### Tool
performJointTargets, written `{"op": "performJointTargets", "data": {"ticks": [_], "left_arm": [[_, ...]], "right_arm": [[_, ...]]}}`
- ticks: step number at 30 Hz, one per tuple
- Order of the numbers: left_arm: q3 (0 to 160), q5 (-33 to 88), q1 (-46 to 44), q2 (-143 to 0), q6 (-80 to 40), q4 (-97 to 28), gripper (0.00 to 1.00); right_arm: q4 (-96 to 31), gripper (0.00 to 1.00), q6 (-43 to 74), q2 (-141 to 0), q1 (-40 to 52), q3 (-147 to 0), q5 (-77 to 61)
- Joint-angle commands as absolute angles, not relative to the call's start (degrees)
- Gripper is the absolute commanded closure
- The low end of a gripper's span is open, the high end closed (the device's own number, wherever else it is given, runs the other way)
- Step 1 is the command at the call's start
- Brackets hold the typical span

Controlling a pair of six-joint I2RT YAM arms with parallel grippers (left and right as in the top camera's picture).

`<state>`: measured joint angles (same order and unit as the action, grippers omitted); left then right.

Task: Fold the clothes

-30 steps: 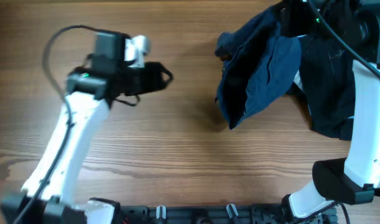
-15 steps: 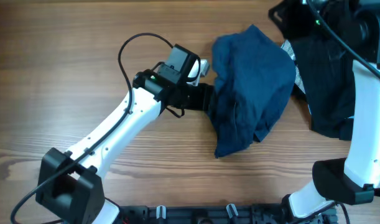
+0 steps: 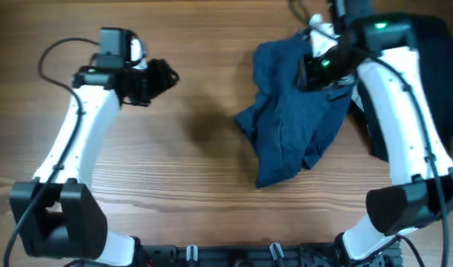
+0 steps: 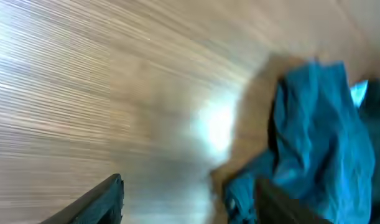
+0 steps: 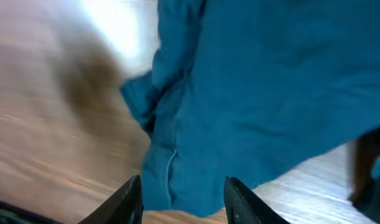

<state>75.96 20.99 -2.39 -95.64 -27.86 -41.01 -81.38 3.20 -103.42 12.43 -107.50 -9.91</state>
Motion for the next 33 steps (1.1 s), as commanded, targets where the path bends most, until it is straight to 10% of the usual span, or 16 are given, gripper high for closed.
{"op": "performJointTargets", "data": {"ticks": [1, 15, 24, 33], "left_arm": [[75.99, 22.70, 2.13, -95.79, -28.97, -41.17, 0.34], [75.99, 22.39, 4.69, -95.79, -25.71, -43.18, 0.34], [75.99, 22.41, 4.67, -95.79, -25.71, -43.70, 0.34], [75.99, 22.41, 4.67, -95.79, -25.71, -43.97, 0.34]], "right_arm": [[-77.30, 0.53, 8.54, -103.79, 17.91, -101.71, -0.51], [-71.11, 0.38, 21.19, -115.20, 25.17, -96.71, 17.23], [-68.51, 0.94, 20.97, -115.50, 24.62, -96.73, 18.24], [-72.71, 0.96, 19.31, -115.18, 23.94, -103.09, 18.15]]}}
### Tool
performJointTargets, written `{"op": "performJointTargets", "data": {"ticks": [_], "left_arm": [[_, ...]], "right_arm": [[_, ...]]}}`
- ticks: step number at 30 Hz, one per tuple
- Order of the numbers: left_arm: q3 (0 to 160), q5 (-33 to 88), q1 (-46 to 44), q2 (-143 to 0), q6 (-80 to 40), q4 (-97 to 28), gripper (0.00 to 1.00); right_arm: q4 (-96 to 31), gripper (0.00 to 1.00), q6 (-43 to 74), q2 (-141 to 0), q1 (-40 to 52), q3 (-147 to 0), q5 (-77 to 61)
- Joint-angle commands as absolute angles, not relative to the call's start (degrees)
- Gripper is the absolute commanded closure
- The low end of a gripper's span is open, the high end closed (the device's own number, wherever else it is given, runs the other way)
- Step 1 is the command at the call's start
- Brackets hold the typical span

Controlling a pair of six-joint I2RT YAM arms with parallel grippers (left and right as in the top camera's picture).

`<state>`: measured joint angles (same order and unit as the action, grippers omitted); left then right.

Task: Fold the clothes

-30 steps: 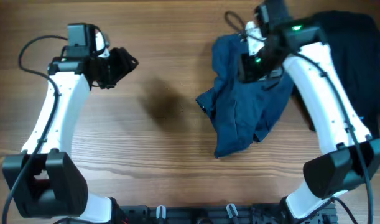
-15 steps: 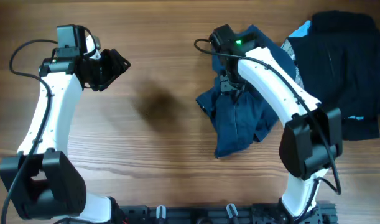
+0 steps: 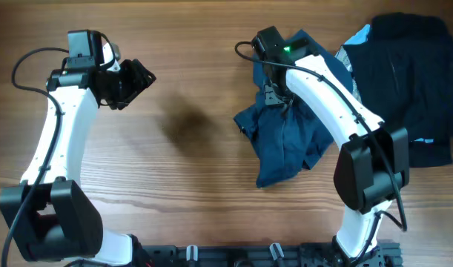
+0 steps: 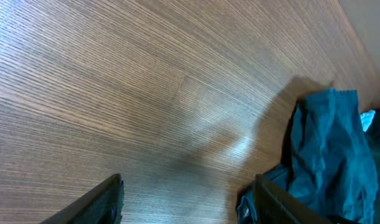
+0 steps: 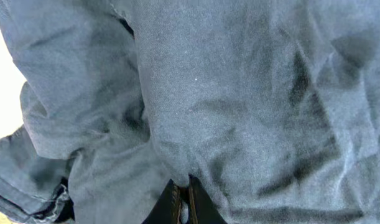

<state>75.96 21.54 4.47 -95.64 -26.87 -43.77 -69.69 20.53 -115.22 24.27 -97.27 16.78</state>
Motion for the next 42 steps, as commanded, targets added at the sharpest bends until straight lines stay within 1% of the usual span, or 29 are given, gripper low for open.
{"op": "performJointTargets", "data": {"ticks": [1, 4, 8, 11, 12, 13, 14, 16, 18, 19, 21, 22, 24, 25, 27, 28, 30, 31, 32, 33, 34, 35, 38, 42], "left_arm": [[75.99, 22.41, 4.69, -95.79, -25.71, -43.97, 0.34], [75.99, 22.22, 4.67, -95.79, -25.71, -43.97, 0.36], [75.99, 20.49, 4.80, -95.79, -25.69, -43.92, 0.41], [75.99, 20.56, 5.80, -95.79, -25.71, -43.99, 0.43], [75.99, 20.56, 6.31, -95.79, -25.71, -44.14, 0.43], [75.99, 20.53, 6.61, -95.79, -25.71, -44.16, 0.43], [75.99, 20.53, 6.83, -95.79, -25.71, -44.16, 0.42], [75.99, 20.53, 7.05, -95.79, -25.69, -44.18, 0.41], [75.99, 20.53, 7.05, -95.79, -25.69, -44.18, 0.40], [75.99, 20.53, 7.05, -95.79, -25.71, -44.16, 0.39], [75.99, 20.53, 7.05, -95.79, -25.69, -44.18, 0.39], [75.99, 20.53, 7.05, -95.79, -25.69, -44.18, 0.39], [75.99, 20.53, 7.05, -95.79, -25.71, -44.18, 0.39], [75.99, 20.53, 7.05, -95.79, -25.69, -44.18, 0.39], [75.99, 20.53, 7.05, -95.79, -25.71, -44.18, 0.38], [75.99, 20.51, 7.05, -95.79, -25.69, -44.18, 0.38], [75.99, 20.51, 7.05, -95.79, -25.69, -44.21, 0.38], [75.99, 20.51, 7.05, -95.79, -25.69, -44.21, 0.38], [75.99, 20.51, 7.05, -95.79, -25.69, -44.21, 0.38], [75.99, 20.51, 7.03, -95.79, -25.69, -44.21, 0.38], [75.99, 20.51, 7.05, -95.79, -25.69, -44.21, 0.38], [75.99, 20.51, 7.05, -95.79, -25.69, -44.18, 0.38], [75.99, 20.51, 7.05, -95.79, -25.69, -44.21, 0.38], [75.99, 20.49, 7.05, -95.79, -25.69, -44.18, 0.38]], "right_arm": [[-74.04, 0.96, 18.96, -115.07, 23.92, -105.21, 18.11], [-81.06, 0.96, 14.92, -114.17, 23.92, -121.51, 14.41], [-85.52, 0.96, 13.43, -113.75, 23.92, -141.40, 7.92], [-89.06, 0.96, 13.54, -113.75, 23.92, -146.67, 8.08], [-92.23, 0.81, 14.13, -113.86, 23.92, -146.58, 10.22], [-92.18, 0.62, 13.43, -114.06, 23.88, -145.27, 10.26], [-92.16, 0.46, 13.69, -113.97, 23.88, -143.15, 10.26], [-92.14, 0.23, 15.31, -114.06, 23.86, -136.86, 10.33], [-91.94, 0.05, 17.34, -114.19, 23.55, -130.28, 10.72], [-91.35, 0.01, 18.57, -114.41, 23.14, -126.39, 10.72], [-89.27, 0.00, 22.81, -114.67, 21.52, -118.54, 10.72], [-85.91, 0.00, 25.06, -114.67, 19.70, -111.39, 9.72], [-82.87, 0.00, 24.99, -114.67, 18.50, -107.18, 7.94], [-78.52, 0.01, 23.99, -114.67, 17.56, -101.86, 5.69], [-75.61, 0.02, 24.01, -114.67, 17.43, -98.15, 5.02], [-73.93, 0.04, 24.05, -114.67, 17.43, -95.81, 4.99], [-71.20, 0.16, 24.03, -114.67, 17.43, -92.25, 4.49], [-70.00, 0.28, 24.03, -114.67, 17.43, -90.72, 4.36], [-69.08, 0.54, 24.03, -114.67, 17.43, -89.45, 4.38], [-68.84, 0.73, 24.03, -114.67, 17.43, -89.14, 4.38], [-68.69, 0.86, 24.03, -114.67, 17.43, -89.14, 4.38], [-68.34, 0.96, 24.01, -114.63, 17.43, -89.30, 4.36], [-68.55, 0.96, 21.91, -114.50, 17.43, -92.71, 2.55], [-72.31, 0.96, 16.38, -113.82, 17.43, -104.47, -3.92]]}}
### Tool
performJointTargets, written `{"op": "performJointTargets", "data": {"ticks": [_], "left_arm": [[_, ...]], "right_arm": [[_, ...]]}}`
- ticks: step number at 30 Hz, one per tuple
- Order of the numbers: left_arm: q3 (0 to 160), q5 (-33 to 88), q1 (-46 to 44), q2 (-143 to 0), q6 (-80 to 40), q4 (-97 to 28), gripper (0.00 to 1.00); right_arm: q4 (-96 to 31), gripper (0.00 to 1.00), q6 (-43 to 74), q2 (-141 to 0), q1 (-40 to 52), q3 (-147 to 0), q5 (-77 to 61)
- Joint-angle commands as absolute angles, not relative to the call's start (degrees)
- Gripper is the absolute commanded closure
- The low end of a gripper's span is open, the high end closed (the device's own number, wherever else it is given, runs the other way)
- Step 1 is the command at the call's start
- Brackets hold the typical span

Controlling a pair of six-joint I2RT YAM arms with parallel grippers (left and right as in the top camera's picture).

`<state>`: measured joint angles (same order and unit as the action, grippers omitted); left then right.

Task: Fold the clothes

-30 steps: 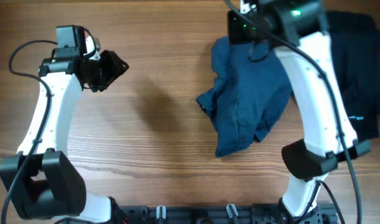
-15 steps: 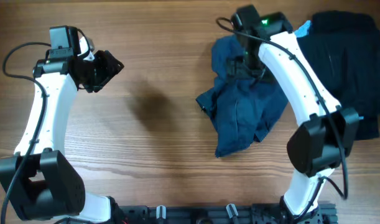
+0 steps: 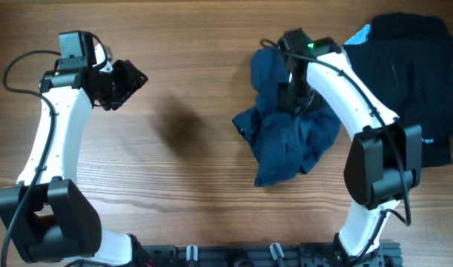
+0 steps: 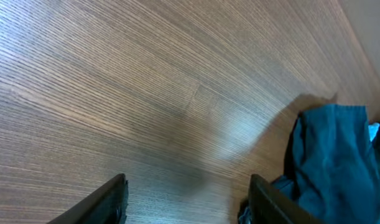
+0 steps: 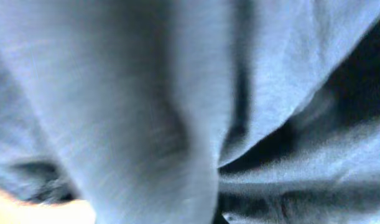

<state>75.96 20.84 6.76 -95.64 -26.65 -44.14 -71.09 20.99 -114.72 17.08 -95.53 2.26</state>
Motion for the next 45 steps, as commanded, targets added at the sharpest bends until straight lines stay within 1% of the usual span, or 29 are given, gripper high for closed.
{"op": "performJointTargets", "data": {"ticks": [1, 4, 6, 10, 13, 16, 19, 23, 26, 28, 29, 30, 31, 32, 33, 37, 39, 42, 45], "left_arm": [[75.99, 20.49, 7.05, -95.79, -25.69, -44.16, 0.38], [75.99, 20.03, 7.20, -95.79, -25.69, -43.97, 0.39], [75.99, 20.08, 8.64, -95.79, -25.71, -43.94, 0.40], [75.99, 21.10, 12.64, -95.79, -25.69, -44.88, 0.42], [75.99, 22.52, 14.85, -95.79, -24.99, -45.47, 0.44], [75.99, 23.14, 16.64, -95.79, -22.85, -46.22, 0.44], [75.99, 23.14, 18.35, -95.79, -22.68, -47.29, 0.45], [75.99, 23.16, 20.43, -95.79, -22.04, -48.18, 0.46], [75.99, 23.57, 21.43, -95.79, -21.12, -48.51, 0.46], [75.99, 23.57, 21.52, -95.79, -21.12, -48.51, 0.46], [75.99, 23.57, 21.50, -95.79, -21.12, -48.51, 0.46], [75.99, 23.57, 21.50, -95.79, -21.12, -48.51, 0.46], [75.99, 23.57, 21.50, -95.79, -21.12, -48.51, 0.47], [75.99, 23.57, 21.50, -95.79, -21.10, -48.51, 0.47], [75.99, 23.57, 21.50, -95.79, -20.97, -48.53, 0.47], [75.99, 23.73, 21.39, -95.79, -20.58, -48.64, 0.48], [75.99, 24.69, 20.27, -95.79, -16.95, -48.97, 0.49], [75.99, 24.56, 16.14, -95.79, -11.31, -49.36, 0.49], [75.99, 22.15, 11.60, -95.81, -9.19, -49.30, 0.49]], "right_arm": [[-73.52, 0.96, 14.85, -113.56, 17.45, -108.57, -6.66], [-76.27, 0.96, 13.45, -113.21, 18.37, -118.19, -11.31], [-78.54, 0.96, 13.39, -112.97, 20.78, -125.62, -11.99], [-78.04, 0.96, 13.76, -112.90, 26.52, -133.40, -15.92], [-73.56, 0.96, 15.62, -112.90, 30.76, -134.98, -18.72], [-65.19, 0.96, 18.65, -112.90, 35.81, -135.02, -21.06], [-58.76, 0.96, 21.82, -112.81, 38.81, -135.11, -21.30], [-58.63, 0.96, 22.94, -113.03, 37.93, -135.06, -21.65], [-59.29, 0.95, 22.17, -113.06, 36.80, -132.18, -17.28], [-59.18, 0.96, 20.93, -113.49, 35.77, -129.95, -17.37], [-59.35, 0.82, 20.51, -113.97, 35.09, -128.79, -17.43], [-59.55, 0.48, 19.59, -114.52, 34.28, -127.37, -17.41], [-59.96, 0.21, 19.40, -114.93, 33.26, -125.99, -17.41], [-60.31, 0.05, 18.94, -115.31, 31.94, -124.57, -17.69], [-60.77, 0.01, 18.02, -115.31, 30.83, -123.98, -18.39], [-64.49, 0.00, 16.43, -114.76, 26.22, -124.16, -19.77], [-70.74, 0.00, 13.76, -114.78, 24.75, -124.16, -18.81], [-78.26, 0.00, 13.50, -114.91, 24.62, -122.52, -12.03], [-79.68, 0.00, 14.57, -114.91, 24.62, -117.58, -11.60]]}}
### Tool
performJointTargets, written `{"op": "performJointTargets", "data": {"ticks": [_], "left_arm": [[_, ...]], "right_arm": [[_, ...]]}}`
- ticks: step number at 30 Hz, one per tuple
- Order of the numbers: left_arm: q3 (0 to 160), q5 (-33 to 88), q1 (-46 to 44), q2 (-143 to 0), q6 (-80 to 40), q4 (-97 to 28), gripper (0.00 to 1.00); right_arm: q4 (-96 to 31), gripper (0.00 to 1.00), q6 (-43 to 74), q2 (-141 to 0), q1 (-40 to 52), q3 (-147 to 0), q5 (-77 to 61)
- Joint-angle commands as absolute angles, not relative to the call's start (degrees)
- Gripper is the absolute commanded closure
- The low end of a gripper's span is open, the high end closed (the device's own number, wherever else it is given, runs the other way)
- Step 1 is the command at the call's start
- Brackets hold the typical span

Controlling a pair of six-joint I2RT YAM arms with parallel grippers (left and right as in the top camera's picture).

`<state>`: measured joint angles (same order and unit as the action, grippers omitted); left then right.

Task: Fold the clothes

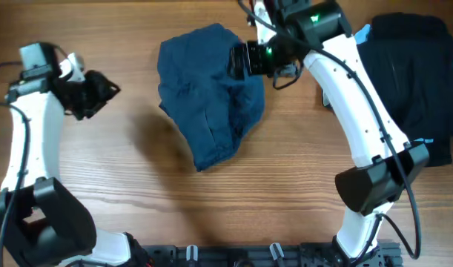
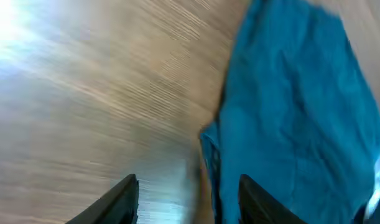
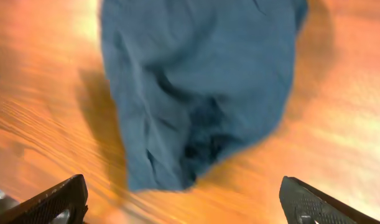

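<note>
A crumpled blue garment lies on the wooden table left of centre, its narrow end toward the front edge. It also shows in the right wrist view as the blue garment and in the left wrist view. My right gripper hangs at the garment's far right edge, open wide, with nothing between its fingers. My left gripper is open and empty at the left of the table, pointing toward the garment and apart from it.
A pile of dark clothes lies at the far right of the table, with a bit of light blue at its edge. Bare wood lies in front of the blue garment and between it and the pile.
The blue garment was bunched at the right of centre with my right gripper shut in it. It now lies left of centre and the right gripper is open. My left gripper stands farther left.
My right gripper was open over the blue garment beside the dark pile. Then it was shut in the cloth near the garment's far edge, then held a raised bunch of it. Now the garment lies left of centre, let go. The left gripper stayed open and drew leftward.
</note>
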<state>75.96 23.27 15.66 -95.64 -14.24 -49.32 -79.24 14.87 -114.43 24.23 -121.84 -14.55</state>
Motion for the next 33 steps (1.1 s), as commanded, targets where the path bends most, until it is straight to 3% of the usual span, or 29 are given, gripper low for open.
{"op": "performJointTargets", "data": {"ticks": [1, 7, 13, 18, 27, 33], "left_arm": [[75.99, 20.53, 10.15, -95.81, -9.21, -49.30, 0.50], [75.99, 18.72, 8.88, -95.81, -12.10, -47.66, 0.55], [75.99, 18.83, 14.90, -95.79, -18.55, -46.52, 0.57], [75.99, 18.83, 19.11, -95.79, -18.52, -46.57, 0.56], [75.99, 18.81, 21.08, -95.81, -18.48, -46.61, 0.56], [75.99, 18.81, 21.08, -95.81, -18.48, -47.22, 0.56]], "right_arm": [[-79.09, 0.00, 15.35, -114.91, 24.51, -115.50, -11.62], [-69.73, 0.04, 13.15, -114.91, 25.19, -101.30, -12.47], [-63.44, 0.17, 8.91, -114.87, 29.52, -99.96, -11.18], [-65.23, 0.31, 9.15, -114.87, 34.41, -99.94, -3.99], [-67.31, 0.32, 15.88, -114.87, 39.99, -98.13, -3.81], [-59.24, 0.32, 18.46, -114.87, 40.23, -87.57, -6.90]]}}
